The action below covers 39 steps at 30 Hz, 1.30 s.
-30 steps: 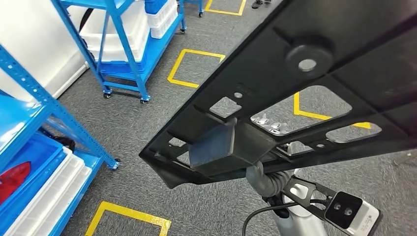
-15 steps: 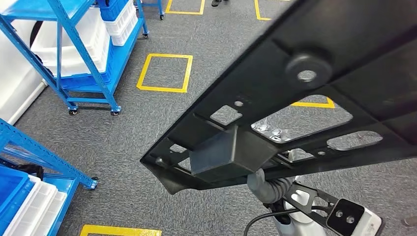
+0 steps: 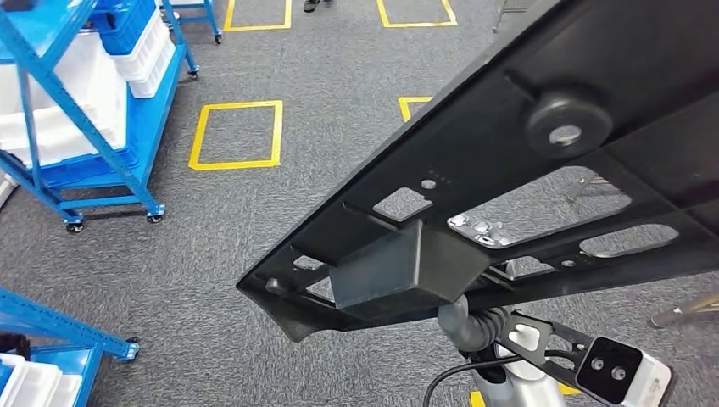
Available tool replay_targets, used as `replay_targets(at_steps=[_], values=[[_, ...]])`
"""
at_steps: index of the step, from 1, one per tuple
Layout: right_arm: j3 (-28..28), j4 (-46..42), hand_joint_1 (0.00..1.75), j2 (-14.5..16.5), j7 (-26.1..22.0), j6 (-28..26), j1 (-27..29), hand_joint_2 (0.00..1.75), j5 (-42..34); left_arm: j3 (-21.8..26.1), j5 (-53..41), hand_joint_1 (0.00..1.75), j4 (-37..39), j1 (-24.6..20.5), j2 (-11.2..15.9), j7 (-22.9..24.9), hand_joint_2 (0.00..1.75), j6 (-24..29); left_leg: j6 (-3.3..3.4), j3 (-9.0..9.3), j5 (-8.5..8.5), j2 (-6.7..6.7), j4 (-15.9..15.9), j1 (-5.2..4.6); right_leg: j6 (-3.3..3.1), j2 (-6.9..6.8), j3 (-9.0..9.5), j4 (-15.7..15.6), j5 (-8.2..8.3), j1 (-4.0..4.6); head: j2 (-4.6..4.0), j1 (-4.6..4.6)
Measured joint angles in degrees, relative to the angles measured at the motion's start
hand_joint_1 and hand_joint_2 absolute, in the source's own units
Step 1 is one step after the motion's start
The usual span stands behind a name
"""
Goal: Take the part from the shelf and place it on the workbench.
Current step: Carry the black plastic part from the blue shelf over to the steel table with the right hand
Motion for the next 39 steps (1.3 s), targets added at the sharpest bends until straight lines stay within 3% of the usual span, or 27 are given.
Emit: replay_targets(at_steps=[2, 4, 6, 7, 8, 9, 11, 13, 15, 17, 19, 21, 22, 23, 24, 26, 28, 31, 33, 35, 36, 37, 38, 39], values=[[0.0, 0.3, 1.75, 0.0, 0.0, 0.1, -0.5, 1.75, -0.6, 0.2, 0.0, 0.0, 0.0, -0.1, 0.0, 0.0, 0.0, 0.0, -0.51, -0.64, -1.6, -1.84, 2.0, 0.19, -0.61, 1.16, 0.26, -0.6, 0.46, -0.37, 0.0, -0.01], [-0.1, 0.6, 1.75, 0.1, 0.0, 0.1, -1.1, 1.75, -1.2, 0.4, -0.2, 0.0, 0.0, 0.1, 0.2, -0.1, 0.0, 0.0, -0.79, -3.5, -5.27, -4.66, 8.5, 0.37, -1.02, 2.36, 0.33, -0.9, 0.72, -0.52, 0.0, -0.02], [-0.2, 0.9, 1.75, 0.1, 0.0, 0.1, -1.2, 1.75, -1.6, 0.6, -0.6, 0.0, 0.0, 0.5, 0.4, -0.3, 0.0, 0.0, -1.01, -6.87, -7.89, -5.57, 15.5, 0.45, -1.13, 3.8, 0.29, -0.8, 0.76, -0.48, 0.0, -0.02], [-0.4, 0.9, 1.75, 0.1, 0.0, 0.2, -1.0, 1.75, -1.6, 0.6, -0.8, 0.0, 0.0, 0.6, 0.4, -0.3, 0.0, -0.1, -1.09, -7.53, -7.65, -5.67, 16.7, 0.52, -1.11, 4.58, 0.29, -0.8, 0.74, -0.49, 0.0, -0.02], [-0.5, 1.0, 1.75, 0.1, 0.0, 0.2, -0.8, 1.75, -1.7, 0.6, -1.0, 0.0, 0.0, 0.6, 0.5, -0.4, 0.0, -0.1, -1.15, -7.13, -6.25, -5.75, 15.5, 0.62, -1.04, 5.37, 0.33, -0.7, 0.7, -0.54, 0.0, -0.02], [-0.7, 1.0, 1.75, 0.1, 0.0, 0.3, -0.7, 1.75, -1.7, 0.6, -1.2, 0.0, 0.0, 0.6, 0.7, -0.4, 0.0, -0.2, -1.2, -5.74, -4.06, -6.07, 12.2, 0.77, -0.9, 6.18, 0.37, -0.5, 0.61, -0.61, 0.0, -0.02], [-1.2, 0.9, 1.75, 0.1, 0.0, 0.6, -0.5, 1.75, -1.7, 0.6, -1.5, 0.0, 0.0, 0.6, 1.0, -0.5, 0.0, -0.3, -1.27, -2.33, -0.67, -8.38, 4.5, 1.22, -0.39, 7.67, 0.16, 0.2, 0.32, -0.69, 0.0, -0.02], [-1.8, 0.6, 1.75, 0.2, 0.0, 1.3, 0.1, 1.75, -1.5, 0.6, -1.8, 0.0, 0.0, 0.6, 1.3, -0.5, 0.0, -0.3, -1.05, -0.86, -0.08, -10.12, 1.1, 1.34, 0.31, 8.89, -0.41, 0.7, 0.28, -0.74, -0.01, -0.03], [-2.7, 0.1, 1.75, 0.6, 0.0, 2.3, 1.0, 1.75, -0.8, 0.7, -2.0, 0.0, 0.0, 0.4, 1.6, -0.5, 0.0, -0.3, -0.37, -0.8, -0.06, -9.34, 0.9, 1.21, 1.05, 9.86, -0.83, 0.6, 0.49, -0.87, -0.01, -0.03], [-3.6, -0.3, 1.75, 1.1, 0.0, 3.2, 1.8, 1.75, -0.2, 0.7, -2.2, 0.0, 0.0, 0.2, 1.8, -0.5, 0.0, -0.4, 0.52, -0.64, 0.24, -8.07, 0.5, 1.23, 1.56, 7.99, -1.6, 2.2, -0.48, -0.78, 0.0, -0.02], [-4.1, -0.6, 1.75, 1.6, 0.0, 3.6, 2.1, 1.75, 0.1, 0.7, -2.4, 0.0, 0.0, 0.2, 1.9, -0.5, 0.0, -0.4, 1.15, -0.54, 0.33, -6.64, 0.2, 1.03, 1.86, 4.62, -4.35, 7.9, -3.6, -0.73, 0.0, -0.01], [-4.5, -0.7, 1.75, 2.0, 0.0, 3.6, 2.6, 1.75, 0.3, 0.8, -2.6, 0.0, 0.0, 0.4, 2.1, -0.5, 0.0, -0.4, 1.39, -0.55, 0.22, -5.06, 0.2, 0.71, 2.1, 3.28, -8.06, 15.3, -6.53, -0.89, 0.0, -0.01], [-4.7, -0.7, 1.75, 2.1, 0.0, 3.6, 2.9, 1.75, 0.5, 0.8, -2.7, 0.0, 0.0, 0.5, 2.2, -0.5, 0.0, -0.5, 1.45, -0.54, 0.15, -4.27, 0.2, 0.6, 2.14, 3.03, -8.94, 17.0, -6.72, -0.93, -0.01, -0.01], [-4.9, -0.7, 1.75, 2.1, 0.0, 3.6, 3.1, 1.75, 0.6, 0.8, -2.8, 0.0, 0.0, 0.4, 2.3, -0.5, 0.0, -0.6, 1.47, -0.49, 0.07, -3.53, 0.2, 0.51, 2.08, 2.82, -8.64, 16.4, -5.83, -0.94, 0.0, -0.02], [-5.0, -0.7, 1.75, 2.1, 0.0, 3.5, 3.3, 1.75, 0.9, 0.8, -2.8, 0.0, 0.0, 0.3, 2.3, -0.5, 0.0, -0.8, 1.44, -0.38, -0.03, -2.86, 0.2, 0.44, 1.9, 2.44, -7.07, 13.4, -4.09, -0.88, 0.0, -0.02], [-5.0, -1.0, 1.75, 2.2, 0.0, 3.2, 3.3, 1.75, 1.4, 0.9, -2.9, 0.0, 0.0, 0.1, 2.3, -0.5, 0.0, -1.2, 1.16, -0.05, -0.32, -1.7, 0.3, 0.23, 1.21, 0.31, -2.6, 5.0, -0.93, -0.39, 0.0, -0.02], [-5.1, -1.4, 1.75, 2.3, 0.0, 2.6, 3.3, 1.75, 1.9, 0.9, -2.9, 0.0, 0.0, 0.0, 2.3, -0.5, 0.0, -1.5, 0.65, 0.22, -0.61, -0.73, 0.3, 0.06, 0.53, -1.07, -0.39, 0.7, -0.01, 0.23, -0.01, -0.02], [-5.0, -1.7, 1.75, 2.5, 0.0, 1.6, 3.6, 1.75, 2.9, 0.9, -3.1, 0.0, 0.0, -0.3, 2.2, -0.4, 0.0, -2.1, -0.19, 0.67, -1.04, 0.31, 0.2, 0.1, -0.14, 0.47, -0.31, 0.0, 0.15, 0.28, -0.01, -0.02], [-5.0, -2.2, 1.75, 2.6, 0.0, 1.3, 3.7, 1.75, 3.1, 0.9, -3.3, 0.0, 0.0, -0.4, 2.0, -0.4, 0.0, -2.5, -0.66, -0.37, -3.15, -1.87, 3.2, 0.29, -0.69, 1.66, 0.06, -0.7, 0.52, -0.16, 0.0, -0.03], [-4.9, -2.4, 1.75, 2.6, -0.1, 1.2, 3.7, 1.75, 3.1, 0.9, -3.4, 0.0, 0.0, -0.2, 2.0, -0.4, 0.0, -2.8, -0.97, -3.71, -6.84, -4.71, 10.5, 0.51, -1.02, 2.94, 0.2, -0.8, 0.68, -0.36, 0.0, -0.04], [-4.9, -2.4, 1.75, 2.7, 0.0, 1.2, 3.8, 1.75, 3.1, 1.0, -3.4, 0.0, 0.0, 0.0, 1.9, -0.3, 0.0, -2.9, -1.11, -5.55, -8.16, -5.26, 14.1, 0.55, -1.09, 3.69, 0.19, -0.8, 0.7, -0.37, 0.0, -0.04], [-4.9, -2.4, 1.75, 2.7, 0.0, 1.2, 3.8, 1.75, 3.1, 1.0, -3.4, 0.0, 0.0, 0.1, 1.9, -0.3, 0.0, -2.9, -1.23, -6.84, -8.49, -5.53, 16.4, 0.58, -1.07, 4.47, 0.19, -0.7, 0.69, -0.38, 0.0, -0.04], [-4.9, -2.4, 1.75, 2.6, 0.0, 1.2, 3.8, 1.75, 3.1, 1.0, -3.4, 0.0, 0.0, 0.1, 1.8, -0.3, 0.0, -3.0, -1.33, -7.17, -7.59, -5.63, 16.4, 0.65, -1.01, 5.28, 0.22, -0.6, 0.65, -0.41, 0.0, -0.04], [-4.9, -2.3, 1.75, 2.6, 0.0, 1.1, 3.8, 1.75, 3.0, 1.0, -3.4, 0.0, 0.0, 0.1, 1.8, -0.3, 0.0, -3.1, -1.4, -6.41, -5.65, -5.81, 14.2, 0.77, -0.88, 6.09, 0.27, -0.5, 0.57, -0.48, -0.01, -0.04]])
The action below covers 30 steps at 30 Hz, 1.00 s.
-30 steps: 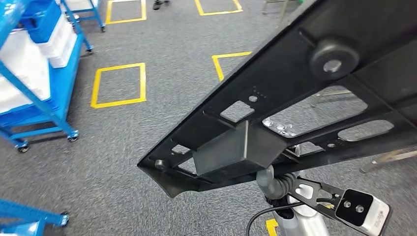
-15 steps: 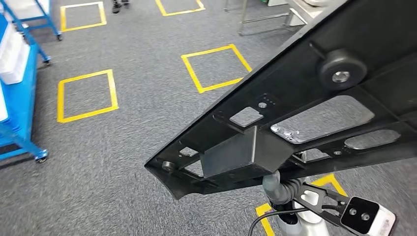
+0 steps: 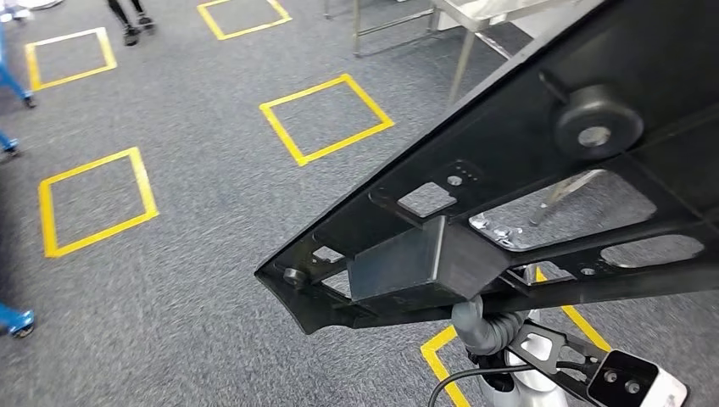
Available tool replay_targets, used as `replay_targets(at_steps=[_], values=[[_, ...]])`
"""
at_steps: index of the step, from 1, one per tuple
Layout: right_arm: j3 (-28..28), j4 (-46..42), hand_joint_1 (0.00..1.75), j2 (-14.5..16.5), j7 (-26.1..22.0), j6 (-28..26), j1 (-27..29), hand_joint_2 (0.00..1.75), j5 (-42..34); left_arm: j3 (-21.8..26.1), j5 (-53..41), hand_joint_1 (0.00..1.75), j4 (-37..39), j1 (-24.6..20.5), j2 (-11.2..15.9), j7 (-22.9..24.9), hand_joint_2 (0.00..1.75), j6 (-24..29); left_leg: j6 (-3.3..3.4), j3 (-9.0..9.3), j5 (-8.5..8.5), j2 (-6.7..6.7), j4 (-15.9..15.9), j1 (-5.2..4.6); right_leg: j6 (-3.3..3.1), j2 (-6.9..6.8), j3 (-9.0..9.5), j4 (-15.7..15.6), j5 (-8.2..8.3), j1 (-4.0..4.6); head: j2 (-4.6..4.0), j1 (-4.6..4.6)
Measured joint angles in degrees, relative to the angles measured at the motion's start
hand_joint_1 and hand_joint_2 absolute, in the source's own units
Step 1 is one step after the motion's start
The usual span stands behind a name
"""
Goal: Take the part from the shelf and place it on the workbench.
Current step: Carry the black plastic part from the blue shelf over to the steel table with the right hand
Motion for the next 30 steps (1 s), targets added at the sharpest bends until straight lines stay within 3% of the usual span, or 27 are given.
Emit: replay_targets(at_steps=[1, 2, 4, 5, 7, 9, 11, 13, 14, 15, 18, 20, 22, 24, 25, 26, 28, 29, 30], values=[[0.0, 0.1, 1.75, 0.0, 0.0, -0.1, 0.0, 1.75, -0.1, 0.0, 0.0, 0.0, 0.0, 0.0, -0.1, 0.0, 0.0, -0.1, -0.11, 1.55, 2.46, -0.68, -3.9, 0.22, 0.21, 0.77, 0.02, 0.3, -0.15, -0.09, 0.0, 0.0], [0.0, 0.2, 1.75, 0.0, 0.0, -0.2, -0.1, 1.75, -0.2, 0.0, 0.0, 0.0, 0.0, -0.1, -0.2, 0.0, 0.0, -0.2, -0.2, 3.14, 4.18, -2.23, -7.7, 0.48, 0.51, 1.49, -0.09, 0.6, -0.33, -0.14, -0.01, 0.0], [0.0, 0.4, 1.75, 0.0, 0.0, -0.5, -0.3, 1.75, -0.3, 0.0, 0.0, 0.0, 0.0, -0.1, -0.4, 0.0, 0.0, -0.3, 0.02, 5.0, 5.5, -4.96, -12.3, 0.84, 1.23, 2.85, -0.76, 1.3, -0.48, -0.28, 0.0, 0.01], [0.0, 0.6, 1.75, -0.1, 0.0, -0.6, -0.4, 1.75, -0.3, 0.0, 0.0, 0.0, 0.0, -0.1, -0.5, 0.0, 0.0, -0.3, 0.33, 5.12, 5.22, -5.5, -12.7, 0.79, 1.63, 3.53, -1.13, 1.5, -0.38, -0.36, 0.01, 0.02], [0.1, 1.1, 1.75, -0.2, 0.1, -1.2, -0.8, 1.75, -0.4, 0.0, -0.2, 0.0, 0.0, -0.1, -0.7, 0.2, 0.0, -0.3, 1.18, 5.17, 5.49, -4.23, -13.0, 0.66, 2.33, 4.16, -1.63, 1.5, -0.16, -0.57, 0.01, 0.02], [0.1, 1.8, 1.75, -0.6, 0.1, -1.8, -1.6, 1.75, -0.7, 0.0, -0.7, 0.0, 0.0, -0.3, -0.9, 0.5, 0.0, -0.3, 2.03, 5.26, 5.76, -2.74, -13.4, 0.61, 2.83, 1.41, -2.76, 3.7, -1.53, -0.47, 0.01, 0.03], [0.2, 2.9, 1.75, -0.9, 0.2, -2.3, -2.6, 1.75, -1.3, 0.0, -1.1, 0.0, 0.0, -0.4, -1.0, 0.8, 0.0, -0.3, 2.52, 5.28, 5.78, -1.18, -13.5, 0.37, 3.16, -2.09, -5.76, 10.0, -4.84, -0.38, 0.01, 0.03], [0.3, 4.2, 1.75, -1.1, 0.4, -2.5, -3.1, 1.75, -1.8, 0.0, -1.4, 0.0, 0.0, -0.3, -1.1, 1.1, 0.0, -0.3, 2.67, 5.26, 5.67, 0.46, -13.5, 0.21, 3.37, -3.03, -8.89, 16.5, -7.17, -0.48, 0.0, 0.02], [0.4, 4.9, 1.75, -1.2, 0.5, -2.5, -3.3, 1.75, -1.9, 0.0, -1.5, 0.0, 0.0, -0.3, -1.1, 1.2, 0.0, -0.3, 2.68, 5.29, 5.6, 1.25, -13.4, 0.2, 3.39, -3.19, -9.31, 17.3, -6.96, -0.51, 0.0, 0.02], [0.6, 5.8, 1.75, -1.3, 0.6, -2.4, -3.6, 1.75, -1.9, 0.0, -1.5, 0.0, 0.0, -0.4, -1.2, 1.1, 0.0, -0.4, 2.64, 5.36, 5.52, 1.97, -13.4, 0.19, 3.32, -3.41, -8.52, 15.9, -5.74, -0.51, 0.01, 0.02], [1.7, 8.9, 1.75, -1.5, 0.8, -2.0, -5.1, 1.75, -1.7, 0.0, -1.7, 0.0, 0.0, -0.6, -1.4, 0.7, 0.0, -0.5, 2.14, 5.84, 5.14, 3.81, -13.4, 0.05, 2.5, -6.09, -2.5, 4.5, -1.17, 0.04, 0.0, 0.02], [2.6, 10.7, 1.75, -1.6, 0.7, -1.9, -6.1, 1.75, -1.4, 0.0, -1.7, 0.0, 0.0, -0.7, -1.5, 0.3, 0.0, -0.6, 1.57, 6.12, 4.9, 4.81, -13.5, -0.16, 1.79, -7.01, -0.99, 1.3, -0.77, 0.61, 0.01, 0.02], [3.3, 12.5, 1.75, -1.7, 0.7, -2.1, -6.5, 1.75, -1.0, 0.0, -1.8, 0.0, 0.0, -0.8, -1.7, 0.1, 0.0, -0.8, 0.95, 6.46, 4.7, 5.65, -13.8, -0.23, 1.17, -5.73, -0.95, 1.0, -0.58, 0.59, 0.01, 0.02], [4.1, 14.1, 1.75, -1.8, 0.5, -2.2, -6.8, 1.75, -0.6, 0.0, -1.9, 0.0, 0.0, -1.0, -2.0, 0.0, 0.0, -0.9, 0.44, 6.15, 3.48, 4.22, -12.4, -0.1, 0.54, -4.58, -0.58, 0.3, -0.25, 0.23, 0.01, 0.02], [4.6, 14.8, 1.75, -1.8, 0.4, -2.3, -7.0, 1.75, -0.5, 0.1, -1.9, 0.0, 0.0, -1.1, -2.1, 0.0, 0.0, -1.0, 0.26, 5.1, 2.08, 2.87, -10.0, -0.01, 0.24, -4.07, -0.41, 0.1, -0.11, 0.05, 0.01, 0.02], [5.1, 15.6, 1.75, -1.9, 0.3, -2.3, -7.1, 1.75, -0.4, 0.1, -1.9, 0.0, 0.0, -1.0, -2.2, 0.1, 0.0, -1.0, 0.17, 3.47, 0.36, 1.5, -6.5, 0.05, 0.04, -3.54, -0.36, 0.0, -0.09, 0.05, 0.01, 0.02], [5.9, 16.9, 1.75, -1.9, 0.2, -2.4, -7.3, 1.75, -0.4, 0.2, -1.9, 0.0, 0.0, -0.7, -2.3, 0.3, 0.0, -1.0, 0.03, -0.49, -2.28, 0.37, 1.0, 0.06, -0.18, -2.16, -0.32, 0.1, -0.13, 0.11, 0.01, 0.02], [6.3, 17.5, 1.75, -2.0, 0.2, -2.4, -7.3, 1.75, -0.4, 0.2, -2.0, 0.0, 0.0, -0.5, -2.3, 0.5, 0.0, -1.0, 0.01, -1.66, -2.14, 0.21, 2.6, 0.06, -0.2, -1.37, -0.26, 0.1, -0.16, 0.13, 0.0, 0.02], [6.5, 17.9, 1.75, -2.0, 0.2, -2.4, -7.3, 1.75, -0.4, 0.3, -2.0, 0.0, 0.0, -0.4, -2.4, 0.5, 0.0, -1.0, 0.04, -1.82, -0.82, 0.09, 2.0, 0.07, -0.15, -0.56, -0.17, 0.2, -0.21, 0.14, 0.0, 0.02]])
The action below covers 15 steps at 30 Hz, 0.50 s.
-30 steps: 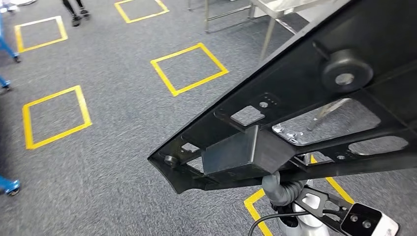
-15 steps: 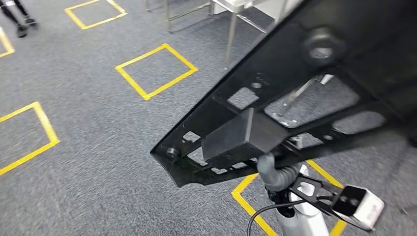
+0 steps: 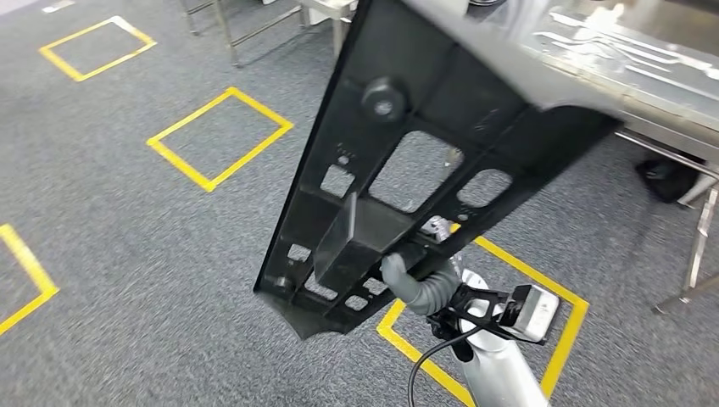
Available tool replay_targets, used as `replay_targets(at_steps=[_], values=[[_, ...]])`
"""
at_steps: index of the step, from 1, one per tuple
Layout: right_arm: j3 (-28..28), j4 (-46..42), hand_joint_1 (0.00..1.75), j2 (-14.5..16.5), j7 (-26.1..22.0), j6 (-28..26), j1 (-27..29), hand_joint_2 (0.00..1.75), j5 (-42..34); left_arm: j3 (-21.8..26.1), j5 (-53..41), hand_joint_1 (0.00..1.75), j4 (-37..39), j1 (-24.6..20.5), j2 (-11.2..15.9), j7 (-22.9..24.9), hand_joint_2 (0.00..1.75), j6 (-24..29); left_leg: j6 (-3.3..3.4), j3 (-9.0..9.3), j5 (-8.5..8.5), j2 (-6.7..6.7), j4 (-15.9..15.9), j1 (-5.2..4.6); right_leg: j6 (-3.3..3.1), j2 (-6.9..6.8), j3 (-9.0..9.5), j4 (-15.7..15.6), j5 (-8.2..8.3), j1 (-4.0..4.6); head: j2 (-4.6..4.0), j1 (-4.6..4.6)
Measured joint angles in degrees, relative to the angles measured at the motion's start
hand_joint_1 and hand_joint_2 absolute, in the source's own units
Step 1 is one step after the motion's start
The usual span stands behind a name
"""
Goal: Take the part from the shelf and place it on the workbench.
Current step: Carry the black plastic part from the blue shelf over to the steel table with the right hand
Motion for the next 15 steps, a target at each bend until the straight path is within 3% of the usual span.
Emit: replay_targets(at_steps=[1, 3, 5, 7, 8, 10, 12, 15], values=[[0.3, 0.4, 1.75, 0.0, 0.0, 0.0, -0.1, 1.75, -0.1, 0.1, 0.0, 0.0, 0.0, 0.0, -0.1, 0.0, 0.0, 0.0, 0.08, 0.89, 2.24, -0.32, -2.8, 0.04, 0.1, 0.77, 0.12, 0.1, -0.09, -0.02, 0.0, 0.0], [0.7, 1.0, 1.75, -0.1, 0.0, -0.2, -0.5, 1.75, -0.6, 0.2, -0.1, 0.0, 0.0, 0.0, -0.2, 0.0, 0.0, 0.0, 0.33, 3.89, 6.36, -2.61, -10.7, 0.27, 0.48, 2.22, 0.11, 0.5, -0.39, -0.06, 0.01, 0.0], [1.0, 1.7, 1.75, -0.2, 0.2, -0.6, -1.1, 1.75, -1.4, 0.4, -0.1, 0.0, 0.0, 0.1, -0.2, 0.1, 0.0, 0.0, 0.74, 5.51, 7.43, -4.4, -14.8, 0.33, 1.08, 3.5, -0.36, 0.8, -0.48, -0.14, 0.01, -0.01], [1.0, 2.2, 1.75, -0.5, 0.4, -1.0, -1.4, 1.75, -2.1, 0.7, -0.1, 0.0, 0.0, 0.0, -0.2, 0.2, 0.0, 0.0, 1.38, 5.73, 7.3, -3.76, -15.2, 0.27, 1.82, 4.62, -0.72, 0.7, -0.3, -0.27, 0.0, -0.01], [1.1, 2.4, 1.75, -0.7, 0.5, -1.3, -1.5, 1.75, -2.4, 0.7, -0.2, 0.0, 0.0, -0.1, -0.3, 0.1, 0.0, 0.0, 1.75, 5.85, 7.44, -3.18, -15.5, 0.32, 2.17, 4.26, -0.87, 0.9, -0.47, -0.25, 0.0, -0.01], [1.1, 2.6, 1.75, -1.3, 0.7, -1.8, -1.9, 1.75, -2.6, 0.8, -0.4, 0.0, 0.0, -0.2, -0.5, 0.1, 0.0, 0.0, 2.45, 6.11, 7.69, -1.96, -16.0, 0.47, 2.7, 1.64, -2.09, 3.4, -2.12, -0.06, 0.0, 0.01], [1.1, 2.7, 1.75, -1.5, 0.7, -2.1, -2.2, 1.75, -2.7, 0.8, -0.6, 0.0, 0.0, -0.2, -0.6, 0.0, 0.0, 0.1, 2.75, 6.2, 7.71, -1.29, -16.1, 0.36, 2.93, -0.82, -3.46, 6.3, -3.85, -0.05, 0.01, 0.02], [1.1, 2.8, 1.75, -1.5, 0.7, -2.1, -2.3, 1.75, -2.7, 0.8, -0.6, 0.0, 0.0, -0.2, -0.6, 0.0, 0.0, 0.1, 2.76, 6.2, 7.7, -1.19, -16.1, 0.34, 2.98, -1.07, -3.79, 6.9, -4.19, -0.07, 0.0, 0.02]])
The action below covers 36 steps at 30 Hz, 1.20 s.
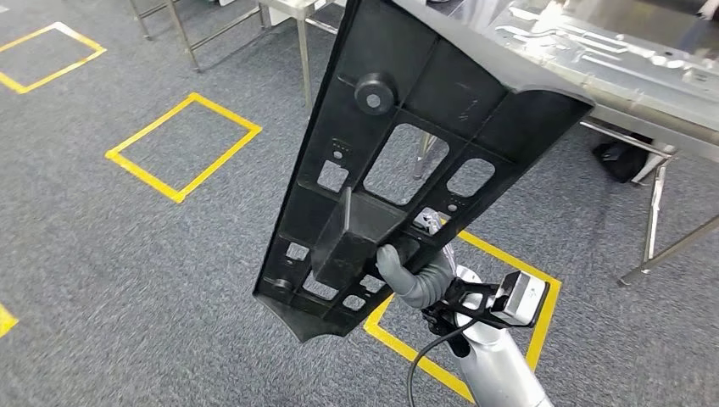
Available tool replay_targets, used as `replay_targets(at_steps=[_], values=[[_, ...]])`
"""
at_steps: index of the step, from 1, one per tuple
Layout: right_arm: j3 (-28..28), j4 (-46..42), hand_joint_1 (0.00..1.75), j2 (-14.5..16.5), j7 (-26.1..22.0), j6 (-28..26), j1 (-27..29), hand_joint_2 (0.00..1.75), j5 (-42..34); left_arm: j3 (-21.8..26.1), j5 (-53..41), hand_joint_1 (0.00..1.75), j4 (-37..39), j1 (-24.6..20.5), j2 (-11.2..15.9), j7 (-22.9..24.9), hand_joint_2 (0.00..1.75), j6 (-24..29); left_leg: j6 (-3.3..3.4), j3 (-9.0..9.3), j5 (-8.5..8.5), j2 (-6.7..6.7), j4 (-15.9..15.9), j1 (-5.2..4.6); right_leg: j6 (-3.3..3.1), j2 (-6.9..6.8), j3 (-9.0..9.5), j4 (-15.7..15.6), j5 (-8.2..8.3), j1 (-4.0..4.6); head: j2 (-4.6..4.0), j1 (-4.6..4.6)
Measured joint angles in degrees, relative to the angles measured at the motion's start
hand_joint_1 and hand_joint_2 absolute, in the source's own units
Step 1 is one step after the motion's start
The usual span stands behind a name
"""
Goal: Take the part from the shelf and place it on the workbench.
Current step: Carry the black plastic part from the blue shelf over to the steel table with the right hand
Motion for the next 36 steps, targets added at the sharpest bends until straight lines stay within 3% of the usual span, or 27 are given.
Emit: replay_targets(at_steps=[1, 3, 4, 5, 7, 8, 10, 12, 14, 15, 16, 17, 19, 21, 23, 25, 27, 29, 31, 32, 33, 34, 36], values=[[0.0, 0.0, 1.75, 0.0, 0.0, 0.0, 0.0, 1.75, 0.0, 0.0, 0.0, 0.0, 0.0, 0.0, 0.0, 0.0, 0.0, 0.0, 0.01, 0.0, -0.01, 0.05, 0.0, -0.01, 0.02, -0.08, -0.18, 0.4, -0.17, -0.01, 0.0, 0.0], [0.0, 0.1, 1.75, -0.1, 0.1, -0.5, 0.0, 1.75, 0.0, 0.0, -0.2, 0.0, 0.0, 0.2, 0.0, 0.1, 0.0, 0.2, 0.15, 0.03, -0.14, 1.04, 0.0, -0.11, 0.23, -0.77, -3.04, 5.9, -2.22, -0.2, 0.0, 0.0], [0.0, 0.2, 1.75, -0.3, 0.2, -0.9, 0.0, 1.75, 0.0, 0.1, -0.3, 0.0, 0.0, 0.3, 0.0, 0.3, 0.0, 0.3, 0.16, 0.21, -0.34, 2.1, 0.0, -0.16, 0.35, -1.31, -3.73, 7.0, -1.87, -0.37, 0.0, 0.0], [0.0, 0.2, 1.75, -0.7, 0.3, -1.2, 0.1, 1.75, 0.0, 0.1, -0.4, 0.0, 0.0, 0.3, 0.0, 0.5, 0.0, 0.4, -0.04, 0.58, -0.72, 3.46, 0.1, -0.33, 0.24, -3.15, -2.83, 5.0, -0.64, -0.22, 0.0, 0.0], [-0.1, 0.1, 1.75, -1.3, 0.3, -1.5, 0.2, 1.75, -0.1, 0.3, -0.5, 0.0, 0.0, 0.2, 0.0, 0.8, 0.0, 0.6, -0.77, 1.39, -1.46, 5.74, 0.2, -0.63, -0.41, -5.66, 1.36, -3.7, 3.59, 0.25, 0.0, -0.01], [-0.1, 0.0, 1.75, -1.5, 0.1, -1.6, 0.3, 1.75, -0.3, 0.3, -0.5, 0.0, 0.0, 0.2, 0.0, 0.8, 0.0, 0.7, -1.17, 1.73, -1.75, 6.61, 0.1, -0.77, -0.85, -6.38, 2.7, -6.4, 4.33, 0.6, 0.0, -0.01], [-0.2, -0.1, 1.75, -1.7, -0.2, -1.6, 0.6, 1.75, -0.5, 0.4, -0.5, 0.0, 0.0, 0.0, 0.0, 0.8, 0.0, 0.7, -1.8, 2.2, -2.23, 7.6, 0.1, -0.7, -1.46, -4.78, 2.78, -6.8, 4.48, 0.43, 0.0, 0.0], [-0.3, -0.2, 1.75, -1.9, -0.5, -1.6, 0.8, 1.75, -0.7, 0.5, -0.5, 0.0, 0.0, -0.1, 0.0, 0.8, 0.0, 0.6, -2.28, 1.55, -4.11, 5.72, 2.6, -0.47, -2.17, -3.42, 3.14, -7.2, 4.68, 0.04, 0.0, -0.01], [-0.3, -0.2, 1.75, -1.8, -0.6, -1.6, 0.9, 1.75, -0.8, 0.7, -0.4, 0.0, 0.0, 0.0, -0.1, 0.7, 0.0, 0.6, -2.51, -1.65, -7.69, 2.59, 9.6, -0.28, -2.64, -2.03, 3.27, -7.3, 4.71, -0.09, -0.01, -0.02], [-0.3, -0.2, 1.75, -1.8, -0.6, -1.5, 1.0, 1.75, -0.8, 0.9, -0.4, 0.0, 0.0, 0.2, -0.1, 0.7, 0.0, 0.7, -2.6, -3.67, -9.16, 1.8, 13.5, -0.23, -2.74, -1.22, 3.28, -7.3, 4.7, -0.06, -0.01, -0.03], [-0.3, -0.2, 1.75, -1.8, -0.6, -1.5, 1.1, 1.75, -0.8, 1.0, -0.4, 0.0, 0.0, 0.3, -0.1, 0.7, 0.0, 0.8, -2.67, -5.18, -9.7, 1.43, 16.1, -0.23, -2.75, -0.36, 3.29, -7.2, 4.67, -0.04, -0.01, -0.03], [-0.3, -0.2, 1.75, -1.8, -0.6, -1.4, 1.1, 1.75, -0.8, 1.2, -0.3, 0.0, 0.0, 0.4, -0.1, 0.6, 0.0, 0.8, -2.68, -5.8, -9.08, 1.26, 16.6, -0.23, -2.71, 0.52, 3.34, -7.1, 4.63, -0.03, -0.02, -0.03], [-0.3, -0.2, 1.75, -1.8, -0.6, -1.4, 1.2, 1.75, -0.9, 1.4, -0.3, 0.0, 0.0, 0.3, -0.1, 0.6, 0.0, 0.9, -2.53, -3.9, -4.81, 0.61, 11.1, -0.15, -2.47, 2.12, 3.52, -6.9, 4.44, -0.1, -0.01, -0.04], [-0.3, -0.3, 1.75, -1.8, -0.7, -1.5, 1.1, 1.75, -1.0, 1.4, -0.3, 0.0, 0.0, 0.3, -0.1, 0.5, 0.0, 1.0, -2.17, -0.93, -1.57, -1.57, 3.9, -0.02, -1.99, 3.48, 3.48, -6.4, 4.15, -0.12, -0.01, -0.03], [-0.3, -0.3, 1.75, -1.8, -0.7, -1.7, 1.0, 1.75, -1.1, 1.4, -0.5, 0.0, 0.0, 0.2, -0.1, 0.7, 0.0, 1.4, -1.66, 0.23, -1.21, -2.78, 1.2, -0.1, -1.32, 4.57, 3.12, -6.2, 4.13, -0.28, 0.0, -0.03], [-0.3, -0.4, 1.75, -2.0, -0.6, -1.9, 1.1, 1.75, -1.2, 1.4, -0.7, 0.0, 0.0, 0.0, -0.2, 0.8, 0.0, 1.6, -0.98, 0.42, -1.03, -1.86, 0.8, -0.11, -0.58, 5.29, 2.89, -6.3, 4.24, -0.45, 0.0, -0.03], [-0.4, -0.7, 1.75, -2.2, -0.6, -2.0, 0.9, 1.75, -1.3, 1.4, -0.9, 0.0, 0.0, -0.2, -0.4, 0.8, 0.0, 1.6, -0.14, 0.68, -0.77, -0.7, 0.3, 0.07, -0.01, 3.22, 1.98, -4.4, 2.95, -0.25, 0.0, -0.01], [-0.4, -0.9, 1.75, -2.3, -0.5, -2.0, 0.8, 1.75, -1.5, 1.4, -1.0, 0.0, 0.0, -0.1, -0.5, 0.8, 0.0, 1.5, 0.42, 0.84, -0.76, 0.62, 0.1, -0.02, 0.41, -0.08, -1.17, 2.1, -0.37, -0.25, -0.01, 0.0], [-0.4, -0.8, 1.75, -2.3, -0.4, -2.1, 0.9, 1.75, -1.6, 1.5, -1.0, 0.0, 0.0, 0.1, -0.5, 0.7, 0.0, 1.4, 0.6, 0.86, -0.91, 2.05, 0.1, -0.18, 0.73, -1.27, -4.67, 8.8, -2.76, -0.55, -0.01, -0.01], [-0.4, -0.8, 1.75, -2.3, -0.3, -2.1, 1.0, 1.75, -1.6, 1.5, -1.0, 0.0, 0.0, 0.1, -0.5, 0.5, 0.0, 1.3, 0.59, 0.92, -1.01, 2.74, 0.1, -0.2, 0.82, -1.48, -5.23, 9.7, -2.52, -0.67, -0.01, 0.0], [-0.4, -0.8, 1.75, -2.3, -0.2, -2.1, 1.1, 1.75, -1.6, 1.6, -1.0, 0.0, 0.0, 0.1, -0.6, 0.3, 0.0, 1.2, 0.52, 1.05, -1.14, 3.42, 0.1, -0.22, 0.82, -1.76, -4.56, 8.3, -1.24, -0.75, 0.0, 0.0], [-0.4, -0.8, 1.75, -2.3, -0.2, -2.2, 1.2, 1.75, -1.6, 1.6, -1.0, 0.0, 0.0, 0.1, -0.7, 0.2, 0.0, 1.2, 0.4, 1.27, -1.3, 4.06, 0.1, -0.23, 0.69, -2.32, -2.77, 4.8, 0.73, -0.76, 0.0, 0.0], [-0.4, -0.9, 1.75, -2.3, -0.2, -2.2, 1.1, 1.75, -1.6, 1.7, -1.0, 0.0, 0.0, 0.0, -0.8, -0.1, 0.0, 1.1, -0.03, 1.76, -1.71, 5.2, 0.1, -0.39, 0.09, -4.7, 1.44, -3.3, 3.83, -0.31, 0.0, 0.0]])
